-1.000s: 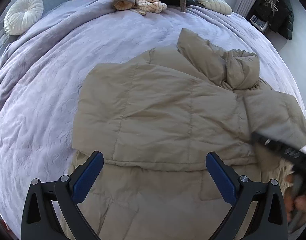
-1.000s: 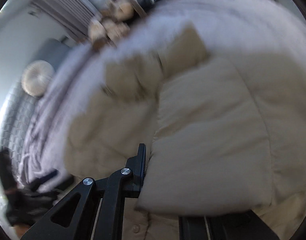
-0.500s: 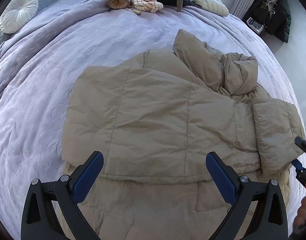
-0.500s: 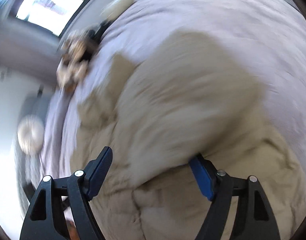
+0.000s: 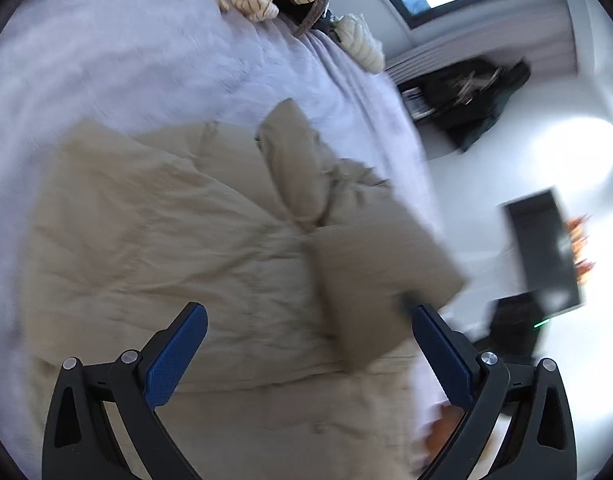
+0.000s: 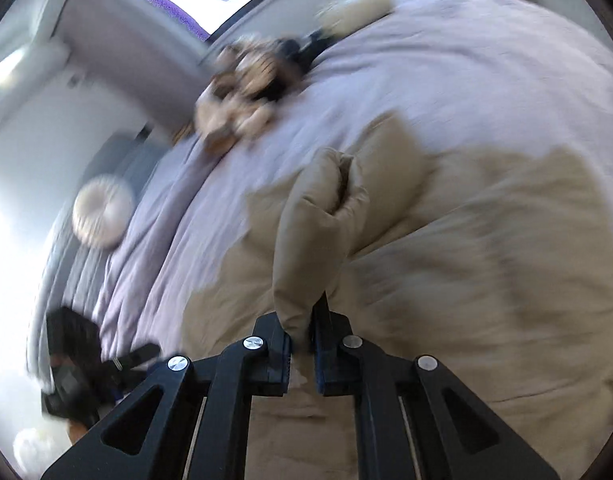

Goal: Fold large clothes

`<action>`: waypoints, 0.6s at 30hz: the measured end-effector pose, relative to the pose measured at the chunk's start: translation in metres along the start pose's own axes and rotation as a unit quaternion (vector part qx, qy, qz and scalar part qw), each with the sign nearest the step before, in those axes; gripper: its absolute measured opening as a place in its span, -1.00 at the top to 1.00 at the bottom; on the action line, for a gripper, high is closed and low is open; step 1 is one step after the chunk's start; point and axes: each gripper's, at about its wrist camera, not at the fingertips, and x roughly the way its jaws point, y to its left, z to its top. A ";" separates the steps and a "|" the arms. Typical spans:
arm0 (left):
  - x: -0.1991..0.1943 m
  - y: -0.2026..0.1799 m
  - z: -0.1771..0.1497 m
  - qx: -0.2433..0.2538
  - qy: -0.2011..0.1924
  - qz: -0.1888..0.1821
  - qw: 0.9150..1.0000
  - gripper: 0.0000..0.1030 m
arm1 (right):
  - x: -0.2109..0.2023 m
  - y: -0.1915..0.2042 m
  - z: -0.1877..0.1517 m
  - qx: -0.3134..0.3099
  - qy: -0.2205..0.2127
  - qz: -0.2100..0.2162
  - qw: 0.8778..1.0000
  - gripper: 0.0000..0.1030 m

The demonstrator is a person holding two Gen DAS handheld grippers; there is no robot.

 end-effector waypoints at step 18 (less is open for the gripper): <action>0.052 0.011 0.005 -0.023 0.062 -0.019 0.998 -1.00 | -0.057 -0.087 -0.068 0.067 0.092 -0.062 0.992 -0.65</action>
